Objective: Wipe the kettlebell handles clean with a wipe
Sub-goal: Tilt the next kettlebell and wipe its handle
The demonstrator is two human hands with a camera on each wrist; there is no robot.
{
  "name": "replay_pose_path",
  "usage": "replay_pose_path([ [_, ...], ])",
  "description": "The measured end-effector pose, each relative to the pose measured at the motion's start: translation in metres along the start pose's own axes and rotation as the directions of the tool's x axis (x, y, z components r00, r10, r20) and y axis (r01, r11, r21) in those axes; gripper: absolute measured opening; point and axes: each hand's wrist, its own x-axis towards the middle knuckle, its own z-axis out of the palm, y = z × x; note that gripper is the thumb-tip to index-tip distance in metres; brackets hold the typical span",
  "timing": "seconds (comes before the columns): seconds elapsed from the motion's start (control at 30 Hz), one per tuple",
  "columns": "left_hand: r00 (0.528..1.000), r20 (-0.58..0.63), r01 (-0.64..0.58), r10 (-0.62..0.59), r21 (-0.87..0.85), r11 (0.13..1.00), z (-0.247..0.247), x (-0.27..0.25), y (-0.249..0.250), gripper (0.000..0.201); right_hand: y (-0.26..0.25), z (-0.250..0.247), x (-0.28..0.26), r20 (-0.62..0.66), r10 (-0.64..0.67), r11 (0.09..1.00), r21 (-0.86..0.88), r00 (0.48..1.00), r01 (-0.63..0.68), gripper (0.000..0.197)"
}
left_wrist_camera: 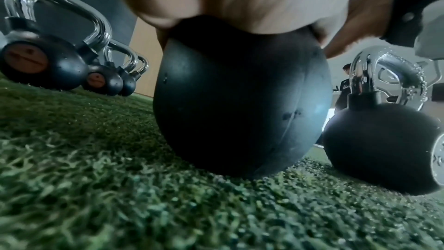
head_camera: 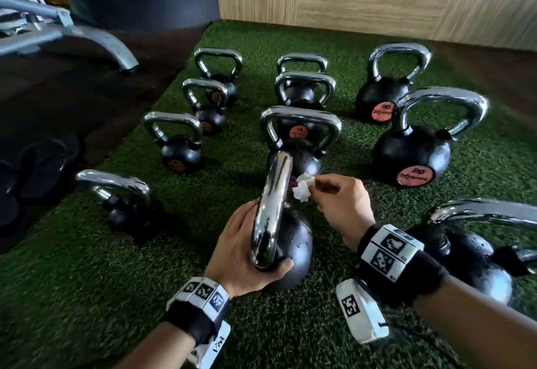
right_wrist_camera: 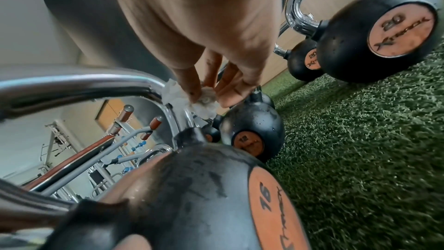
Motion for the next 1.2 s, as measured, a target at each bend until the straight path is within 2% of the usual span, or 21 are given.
replay_pose_path([
  [0.07,0.997,0.062,0.057,-0.048,-0.153,0.987,-0.007,0.002,-0.007,0.093,0.003,0.006,0.001,0.028,-0.018,0.997,-0.071,0.999,0.019,0.016],
  [0.17,0.988,0.132,0.102,-0.08,-0.167,0.981,-0.009,0.004,-0.016,0.101,0.005,0.017,0.0,0.056,-0.001,0.995,-0.103,0.998,0.006,0.024],
  [0.3,0.99,0.116,0.098,-0.075,-0.201,0.975,-0.005,0.004,-0.015,0.103,0.002,0.018,0.001,0.078,0.007,0.996,-0.09,0.997,0.0,0.024],
  [0.4,0.992,0.106,0.093,-0.072,-0.214,0.972,-0.001,0.003,-0.019,0.103,-0.009,0.013,0.003,0.025,-0.097,0.992,-0.078,0.995,0.099,0.018],
  [0.5,0.993,0.102,0.074,-0.053,-0.206,0.976,0.001,0.002,-0.021,0.102,-0.015,0.013,0.0,-0.038,-0.176,0.982,-0.073,0.984,0.173,0.022],
  [0.63,0.996,0.085,0.048,-0.033,-0.181,0.982,0.003,0.0,-0.024,0.092,-0.016,0.015,-0.003,-0.002,-0.131,0.991,-0.03,0.991,0.131,0.026],
  [0.7,0.999,0.035,0.046,-0.042,-0.132,0.99,0.006,-0.005,-0.023,0.083,-0.021,0.013,-0.002,-0.032,-0.163,0.987,-0.002,0.986,0.163,0.024],
  [0.73,0.998,0.019,0.058,-0.057,-0.118,0.991,0.007,-0.007,-0.023,0.086,-0.024,0.013,-0.002,-0.056,-0.196,0.98,0.007,0.979,0.197,0.023],
  [0.87,0.995,0.041,0.095,-0.089,-0.163,0.982,0.005,-0.005,-0.025,0.09,-0.027,0.01,-0.006,-0.072,-0.354,0.935,-0.054,0.932,0.351,0.029],
  [1.03,0.998,0.034,0.059,-0.054,-0.17,0.984,0.003,-0.004,-0.018,0.093,-0.032,0.003,-0.003,-0.04,-0.512,0.85,-0.169,0.858,0.5,0.028],
  [1.1,0.999,0.014,0.048,-0.046,-0.147,0.988,0.003,-0.004,-0.018,0.092,-0.032,0.003,-0.012,-0.052,-0.581,0.806,-0.173,0.812,0.566,0.03],
  [1.2,1.0,-0.004,0.015,-0.015,-0.109,0.994,0.002,-0.002,-0.018,0.09,-0.029,0.003,-0.039,0.042,-0.691,0.71,-0.146,0.722,0.689,0.031],
])
